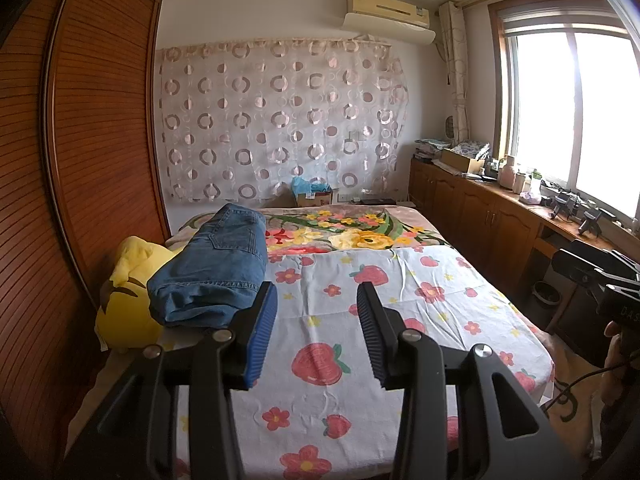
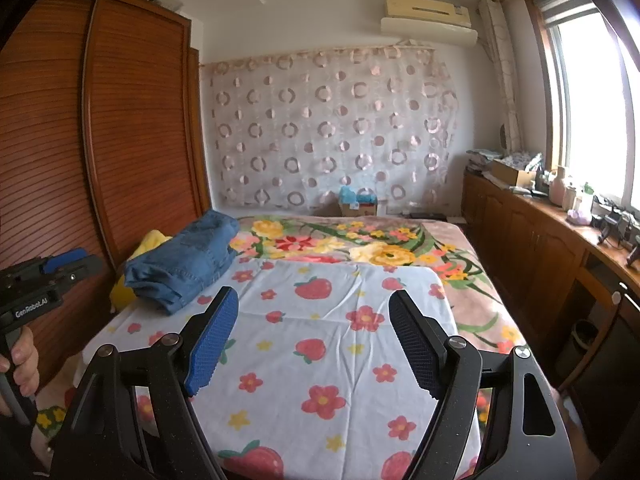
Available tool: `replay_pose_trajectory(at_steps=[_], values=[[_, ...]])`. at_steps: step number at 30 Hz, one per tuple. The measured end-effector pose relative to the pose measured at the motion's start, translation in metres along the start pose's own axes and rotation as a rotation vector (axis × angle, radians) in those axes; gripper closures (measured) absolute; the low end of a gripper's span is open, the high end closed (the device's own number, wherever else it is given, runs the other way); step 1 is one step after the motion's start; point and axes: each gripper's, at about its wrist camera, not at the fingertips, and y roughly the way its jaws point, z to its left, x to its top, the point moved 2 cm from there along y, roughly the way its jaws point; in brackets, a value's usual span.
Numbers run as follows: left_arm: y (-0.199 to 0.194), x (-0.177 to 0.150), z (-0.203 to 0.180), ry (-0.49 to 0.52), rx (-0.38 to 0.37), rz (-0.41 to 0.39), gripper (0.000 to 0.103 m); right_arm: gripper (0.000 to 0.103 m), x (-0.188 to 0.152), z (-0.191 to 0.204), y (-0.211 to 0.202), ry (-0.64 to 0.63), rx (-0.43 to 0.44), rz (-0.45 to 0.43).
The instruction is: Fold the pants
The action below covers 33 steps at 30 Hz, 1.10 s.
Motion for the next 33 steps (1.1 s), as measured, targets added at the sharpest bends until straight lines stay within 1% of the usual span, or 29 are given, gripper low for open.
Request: replay_pose_trajectory(at_steps=[33], values=[[0.0005, -0.0012, 0.0015, -0.002, 0.000, 0.000, 0.061, 0.023, -0.0015, -0.0014, 0.0009, 0.001, 0.002, -0.001]])
